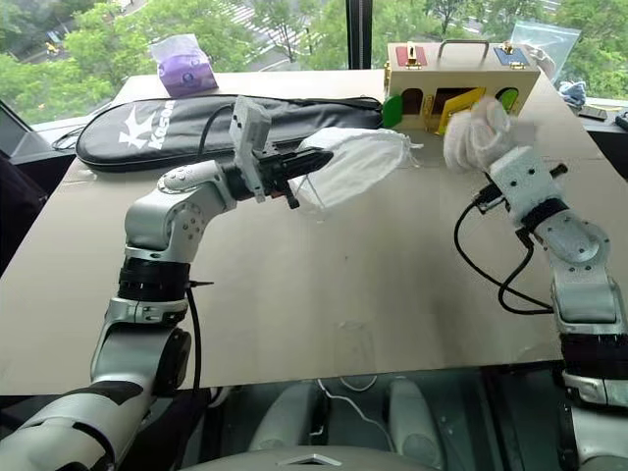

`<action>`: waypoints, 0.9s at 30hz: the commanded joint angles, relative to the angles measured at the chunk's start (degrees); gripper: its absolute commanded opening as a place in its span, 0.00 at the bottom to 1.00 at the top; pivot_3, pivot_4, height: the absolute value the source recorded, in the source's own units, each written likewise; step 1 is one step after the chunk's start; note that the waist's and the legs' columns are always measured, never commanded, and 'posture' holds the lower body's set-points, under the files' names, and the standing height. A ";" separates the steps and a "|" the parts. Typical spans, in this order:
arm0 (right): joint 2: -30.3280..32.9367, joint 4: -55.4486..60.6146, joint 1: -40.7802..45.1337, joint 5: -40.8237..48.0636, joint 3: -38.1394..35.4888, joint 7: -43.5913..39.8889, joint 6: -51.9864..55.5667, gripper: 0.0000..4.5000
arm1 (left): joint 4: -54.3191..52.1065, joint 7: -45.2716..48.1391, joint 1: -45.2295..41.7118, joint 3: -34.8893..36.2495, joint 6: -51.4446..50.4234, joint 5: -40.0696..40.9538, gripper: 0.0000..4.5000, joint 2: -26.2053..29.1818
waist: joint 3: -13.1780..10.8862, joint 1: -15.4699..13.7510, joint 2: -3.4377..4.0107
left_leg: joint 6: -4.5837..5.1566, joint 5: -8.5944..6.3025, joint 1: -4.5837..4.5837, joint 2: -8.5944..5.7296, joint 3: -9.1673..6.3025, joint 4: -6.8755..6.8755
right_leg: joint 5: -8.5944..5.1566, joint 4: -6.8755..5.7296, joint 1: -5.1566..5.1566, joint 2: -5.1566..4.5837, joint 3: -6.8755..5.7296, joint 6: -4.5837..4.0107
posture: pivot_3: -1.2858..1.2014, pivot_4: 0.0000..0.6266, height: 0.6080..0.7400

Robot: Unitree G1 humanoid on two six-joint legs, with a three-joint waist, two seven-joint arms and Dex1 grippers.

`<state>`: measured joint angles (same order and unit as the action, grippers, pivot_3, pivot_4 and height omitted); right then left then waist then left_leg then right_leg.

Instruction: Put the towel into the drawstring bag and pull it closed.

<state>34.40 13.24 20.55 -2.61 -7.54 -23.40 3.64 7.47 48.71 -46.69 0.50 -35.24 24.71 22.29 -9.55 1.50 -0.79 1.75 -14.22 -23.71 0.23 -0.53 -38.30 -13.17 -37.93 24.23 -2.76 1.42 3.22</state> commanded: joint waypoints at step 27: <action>0.95 -3.21 -1.42 -18.53 18.14 -3.02 -22.84 0.02 | -5.50 2.75 -0.46 -1.75 -3.80 5.24 0.00 -1.70 | -0.04 -0.67 -0.07 | -0.15 0.09 0.00 -0.12 0.00 -0.11 | 0.00 0.07 -0.10 -0.05 -0.05 -0.01 | 0.52 0.24 1.00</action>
<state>34.44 9.46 17.63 -22.86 10.91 -24.73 -18.02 4.85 50.20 -47.38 -0.40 -40.50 30.20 20.03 -9.60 0.82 -0.85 1.61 -14.13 -23.71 0.11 -0.54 -38.40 -13.17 -37.86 24.14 -2.81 1.36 3.21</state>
